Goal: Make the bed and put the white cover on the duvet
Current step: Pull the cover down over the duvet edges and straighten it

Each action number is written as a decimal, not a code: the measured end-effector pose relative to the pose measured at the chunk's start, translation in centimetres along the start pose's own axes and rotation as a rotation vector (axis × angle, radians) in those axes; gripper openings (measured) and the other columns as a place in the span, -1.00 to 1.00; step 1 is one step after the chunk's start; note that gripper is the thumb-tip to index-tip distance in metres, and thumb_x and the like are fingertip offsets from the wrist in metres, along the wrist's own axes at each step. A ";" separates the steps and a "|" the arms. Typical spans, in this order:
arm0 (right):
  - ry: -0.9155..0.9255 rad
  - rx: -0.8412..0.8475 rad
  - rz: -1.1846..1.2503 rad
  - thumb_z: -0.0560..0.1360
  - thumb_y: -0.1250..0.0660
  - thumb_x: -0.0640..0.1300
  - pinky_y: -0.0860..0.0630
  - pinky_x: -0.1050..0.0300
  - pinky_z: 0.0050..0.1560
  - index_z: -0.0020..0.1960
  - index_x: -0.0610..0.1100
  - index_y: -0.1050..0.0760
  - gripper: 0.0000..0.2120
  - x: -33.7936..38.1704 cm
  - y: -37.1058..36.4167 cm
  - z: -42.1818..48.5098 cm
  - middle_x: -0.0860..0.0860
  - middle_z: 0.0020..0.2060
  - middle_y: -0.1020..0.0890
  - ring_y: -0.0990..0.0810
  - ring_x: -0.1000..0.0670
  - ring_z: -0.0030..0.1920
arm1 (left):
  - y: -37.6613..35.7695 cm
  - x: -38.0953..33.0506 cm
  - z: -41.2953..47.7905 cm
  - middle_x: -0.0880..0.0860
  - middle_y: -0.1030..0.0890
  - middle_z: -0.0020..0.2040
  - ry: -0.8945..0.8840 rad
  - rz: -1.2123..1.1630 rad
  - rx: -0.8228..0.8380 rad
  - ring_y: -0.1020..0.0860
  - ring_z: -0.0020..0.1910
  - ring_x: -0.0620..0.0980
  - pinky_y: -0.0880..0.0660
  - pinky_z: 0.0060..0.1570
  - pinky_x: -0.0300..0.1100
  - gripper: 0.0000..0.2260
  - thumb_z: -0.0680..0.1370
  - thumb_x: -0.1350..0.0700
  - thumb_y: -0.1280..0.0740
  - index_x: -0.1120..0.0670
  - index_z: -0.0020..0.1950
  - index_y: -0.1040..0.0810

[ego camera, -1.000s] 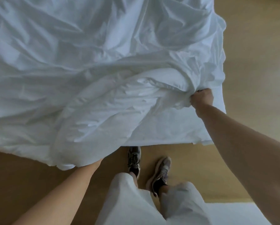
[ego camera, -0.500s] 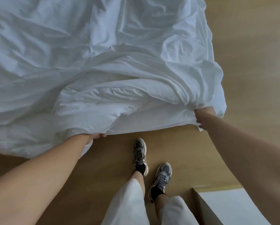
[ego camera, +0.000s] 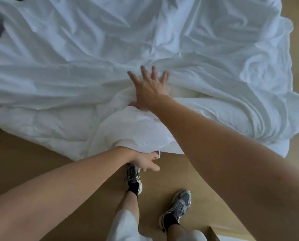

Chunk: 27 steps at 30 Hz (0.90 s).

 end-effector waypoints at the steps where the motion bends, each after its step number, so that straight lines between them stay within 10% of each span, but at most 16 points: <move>1: -0.046 0.047 -0.034 0.41 -0.39 0.36 0.08 -0.49 0.46 0.62 0.15 0.04 -0.05 -0.4 -0.9 1.4 -0.14 0.57 -0.16 -0.07 -0.31 0.56 | 0.4 -2.3 -4.4 0.21 -0.44 0.44 -0.080 0.053 0.117 -0.57 0.26 0.12 -0.44 0.39 0.09 -0.38 0.64 -0.12 -0.30 -0.02 0.63 -0.12; 5: -0.088 0.133 -0.122 0.51 -0.36 0.10 -0.25 -0.20 0.35 0.41 0.06 -0.40 -0.51 -0.6 -3.4 3.7 -0.09 0.30 -0.53 -0.46 -0.21 0.34 | 9.5 -1.0 -13.8 0.17 -0.65 0.23 -0.339 -0.298 0.117 -0.67 0.08 0.07 -0.58 0.19 0.01 -0.67 0.66 0.13 -0.33 0.13 0.42 -0.50; 8: -0.139 0.255 -0.145 0.47 -0.45 0.09 -0.42 -0.06 0.21 0.27 0.02 -0.55 -0.60 -0.8 -4.4 4.3 -0.07 0.19 -0.62 -0.60 -0.16 0.22 | 23.5 6.3 -14.8 0.14 -0.64 0.14 -0.182 -0.265 -0.823 -0.62 0.12 0.15 -0.52 0.12 -0.03 -0.78 0.55 0.07 -0.47 0.05 0.17 -0.63; 10: -0.192 0.338 -0.097 0.39 -0.53 0.14 -0.53 -0.02 0.12 0.20 -0.04 -0.60 -0.54 -0.8 -4.2 5.1 -0.09 0.13 -0.65 -0.64 -0.16 0.16 | 28.4 7.4 -15.0 0.13 -0.41 0.38 -0.025 0.005 -1.075 -0.39 0.36 0.22 -0.38 0.34 0.02 -0.56 0.48 -0.08 -0.50 -0.09 0.33 -0.55; 15: -0.244 0.698 0.509 0.41 -0.51 0.23 -0.56 0.04 0.07 0.21 -0.03 -0.61 -0.51 -1.3 -1.8 9.0 0.00 0.12 -0.65 -0.61 -0.03 0.04 | 32.7 5.3 -8.8 0.08 -0.22 0.53 0.004 0.281 -0.943 -0.21 0.48 0.22 -0.25 0.41 0.22 -0.17 0.35 -0.31 -0.51 -0.25 0.55 -0.23; 17: -0.361 0.322 0.770 0.34 -0.54 0.28 -0.55 -0.02 0.15 0.27 -0.03 -0.54 -0.38 -3.8 1.0 12.9 -0.11 0.22 -0.62 -0.60 -0.07 0.11 | 34.3 5.0 -6.8 0.11 -0.21 0.52 0.066 0.338 -0.971 -0.22 0.46 0.25 -0.25 0.39 0.23 -0.03 0.25 -0.39 -0.52 -0.22 0.56 -0.16; 19: -0.426 0.039 0.309 0.21 -0.59 0.35 -0.38 -0.15 0.33 0.48 0.03 -0.29 -0.02 -6.8 2.5 16.0 -0.16 0.42 -0.38 -0.41 -0.21 0.37 | 36.0 5.7 -5.5 0.17 -0.10 0.56 0.122 0.347 -1.042 -0.12 0.52 0.28 -0.13 0.45 0.30 0.15 0.18 -0.40 -0.55 -0.13 0.61 -0.05; 21: -0.440 0.150 0.040 0.20 -0.59 0.34 -0.23 -0.26 0.42 0.60 0.09 0.07 0.22 -8.3 0.1 17.5 -0.19 0.54 -0.09 -0.17 -0.30 0.51 | 37.7 6.7 -4.6 0.22 -0.08 0.55 0.202 0.351 -1.091 -0.08 0.55 0.30 -0.01 0.46 0.36 0.27 0.14 -0.43 -0.56 -0.02 0.63 0.05; 27: -0.314 0.088 0.044 0.60 -0.29 0.03 -0.51 -0.12 0.15 0.29 -0.17 -0.45 -0.64 -9.6 -4.6 21.3 -0.23 0.18 -0.61 -0.59 -0.29 0.20 | 41.6 7.8 -1.7 0.16 -0.62 0.17 0.002 0.459 -1.093 -0.58 0.15 0.24 -0.48 0.10 0.02 -0.55 0.55 -0.26 -0.35 0.05 0.24 -0.52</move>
Point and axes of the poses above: each hand's wrist, its own z-axis towards the middle knuckle, its own y-axis out of the back of the hand, x = y × z, the point moved 6 cm from there along z, towards the middle knuckle
